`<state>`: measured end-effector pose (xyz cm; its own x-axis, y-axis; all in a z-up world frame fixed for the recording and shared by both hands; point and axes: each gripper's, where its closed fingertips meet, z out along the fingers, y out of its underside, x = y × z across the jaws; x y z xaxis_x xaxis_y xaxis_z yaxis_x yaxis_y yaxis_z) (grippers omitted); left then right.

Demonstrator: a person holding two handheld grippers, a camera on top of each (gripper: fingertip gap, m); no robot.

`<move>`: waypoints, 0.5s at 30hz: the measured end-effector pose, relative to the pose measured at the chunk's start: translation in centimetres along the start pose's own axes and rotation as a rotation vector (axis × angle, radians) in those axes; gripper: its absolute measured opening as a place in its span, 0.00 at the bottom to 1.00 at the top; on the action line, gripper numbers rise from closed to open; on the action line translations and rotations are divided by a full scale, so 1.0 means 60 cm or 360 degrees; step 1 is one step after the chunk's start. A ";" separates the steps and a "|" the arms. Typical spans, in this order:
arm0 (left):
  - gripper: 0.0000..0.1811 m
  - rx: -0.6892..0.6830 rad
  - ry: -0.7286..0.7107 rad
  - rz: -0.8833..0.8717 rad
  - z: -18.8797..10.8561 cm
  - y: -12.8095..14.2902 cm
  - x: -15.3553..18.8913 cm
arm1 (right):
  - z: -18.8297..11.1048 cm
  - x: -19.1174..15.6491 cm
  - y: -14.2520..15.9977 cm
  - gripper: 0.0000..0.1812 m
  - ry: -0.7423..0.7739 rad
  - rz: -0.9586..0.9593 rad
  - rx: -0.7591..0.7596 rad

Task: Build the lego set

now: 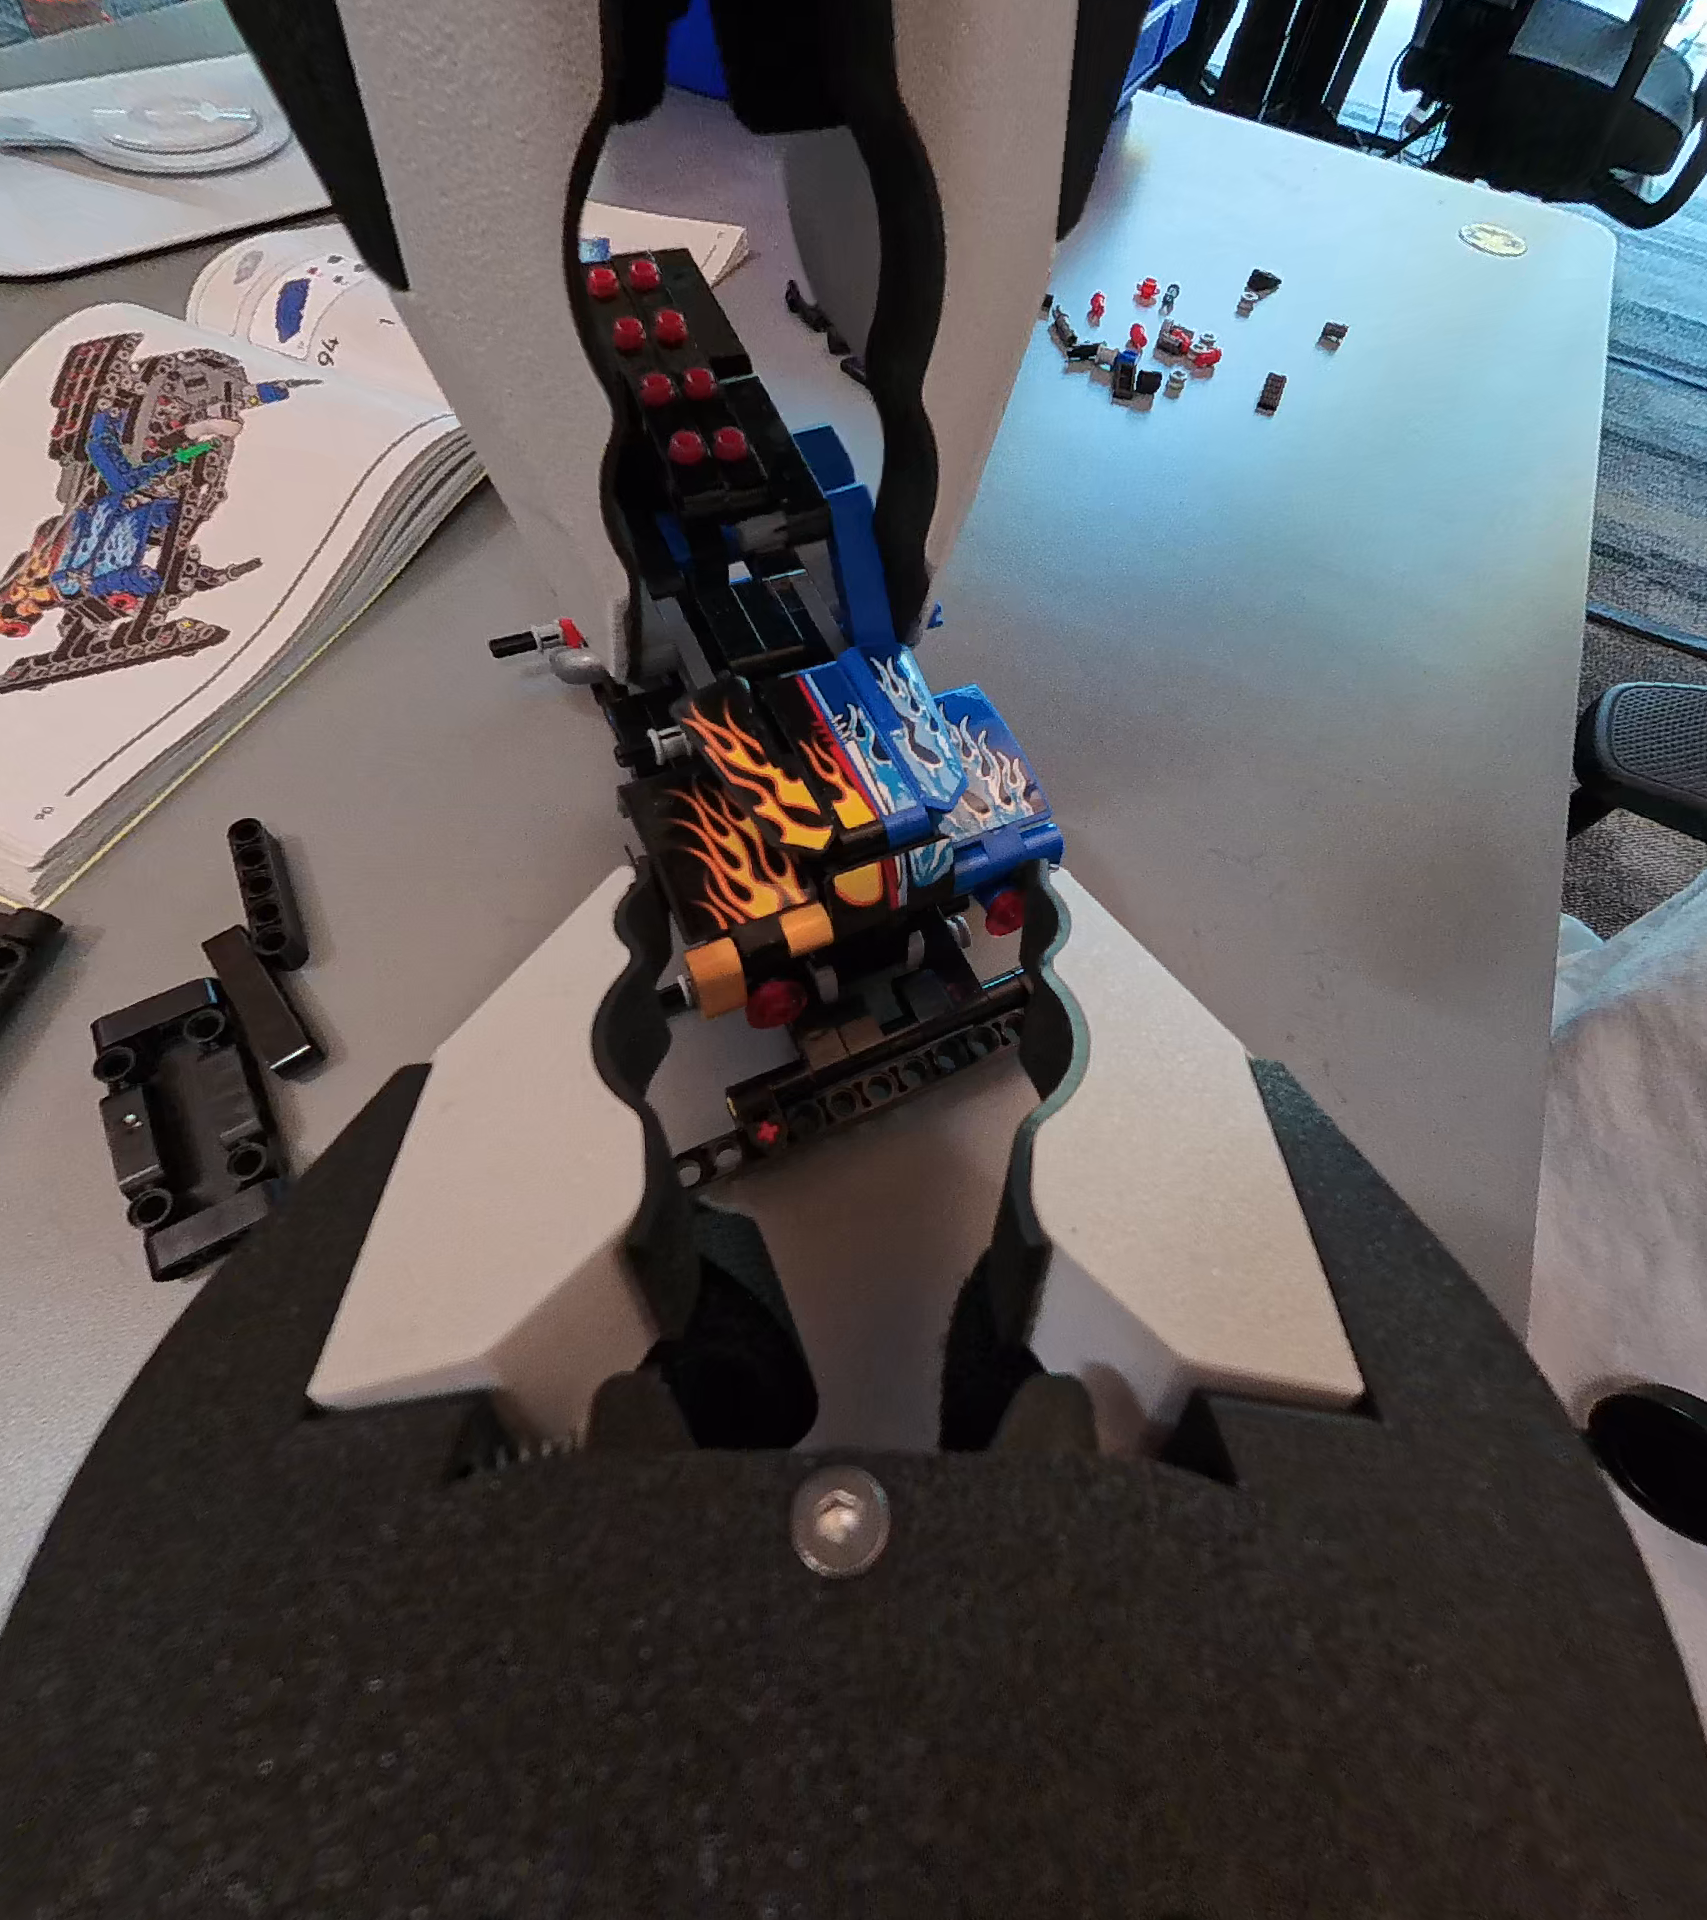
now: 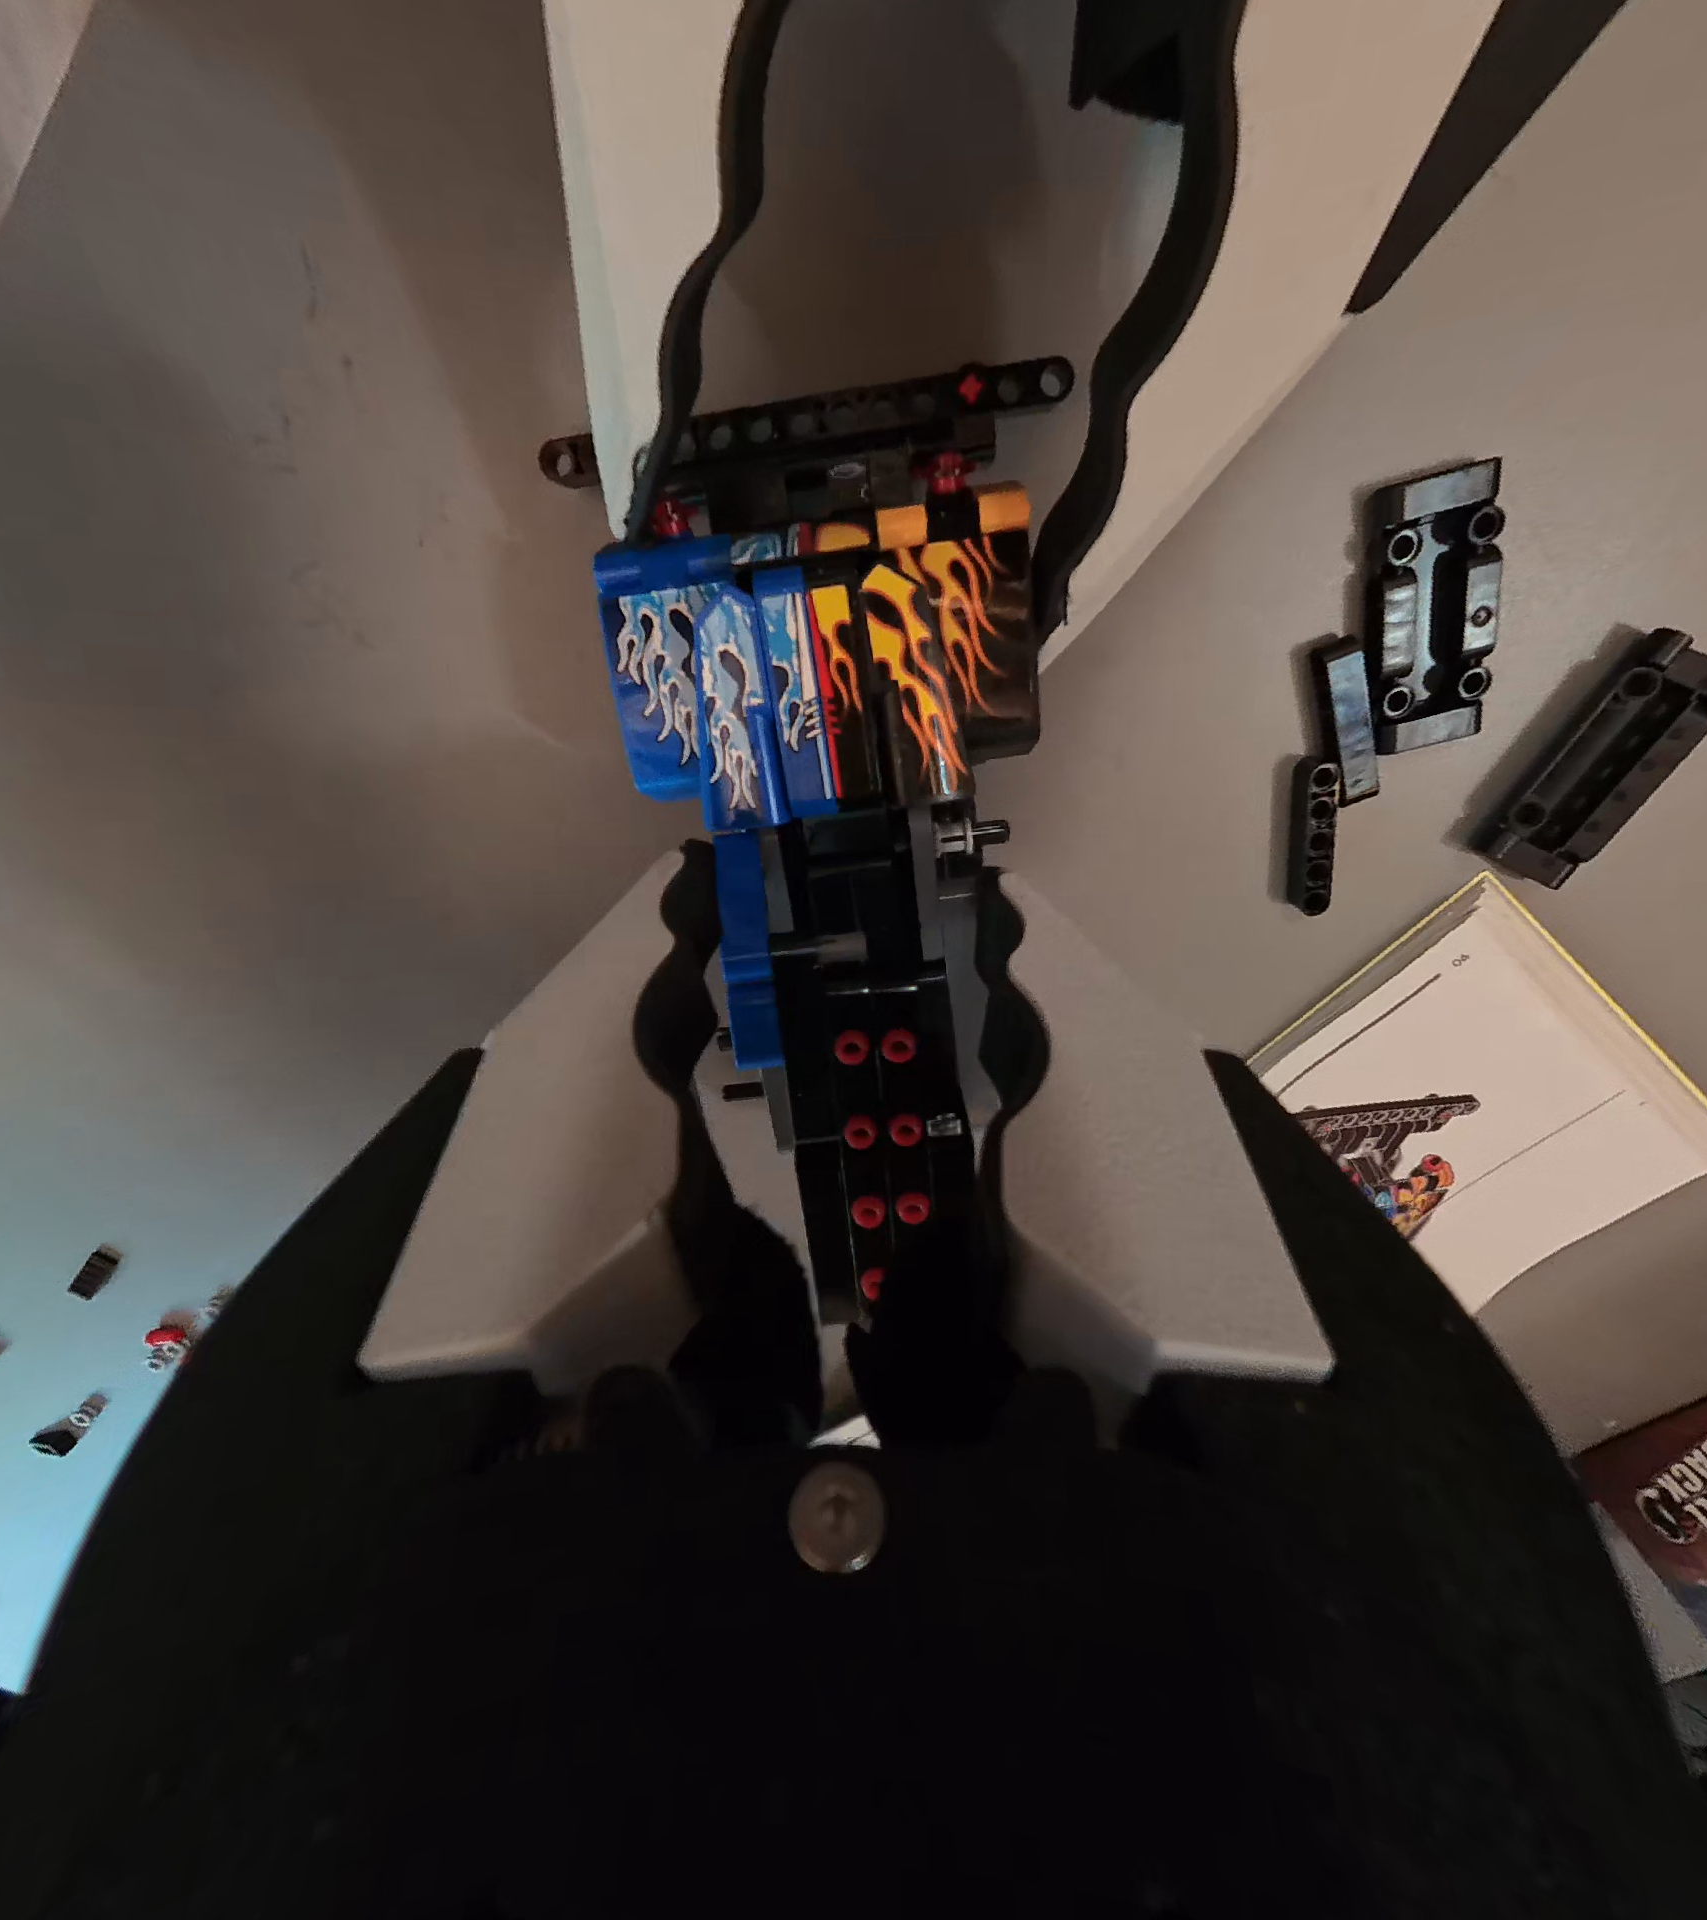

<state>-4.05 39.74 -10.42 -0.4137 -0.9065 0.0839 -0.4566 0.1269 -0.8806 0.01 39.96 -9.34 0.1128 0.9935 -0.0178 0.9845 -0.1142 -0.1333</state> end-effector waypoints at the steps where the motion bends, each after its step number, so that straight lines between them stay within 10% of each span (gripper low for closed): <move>1: 0.37 0.0000 0.0000 0.0000 0.000 0.000 0.000 | 0.000 0.000 0.000 0.28 -0.0003 0.0018 -0.0003; 7: 0.36 0.0002 0.0013 -0.0017 0.000 0.000 -0.001 | 0.011 -0.012 0.018 0.43 0.0017 -0.0058 -0.0138; 15: 0.36 0.0001 0.0021 -0.0008 0.001 -0.001 0.001 | 0.022 -0.010 0.016 0.38 0.0111 -0.0116 -0.0161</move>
<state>-4.02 39.66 -10.40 -0.4218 -0.9018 0.0944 -0.4582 0.1222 -0.8804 0.68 39.26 -10.79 0.0459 0.9973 0.0575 0.9985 -0.0441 -0.0310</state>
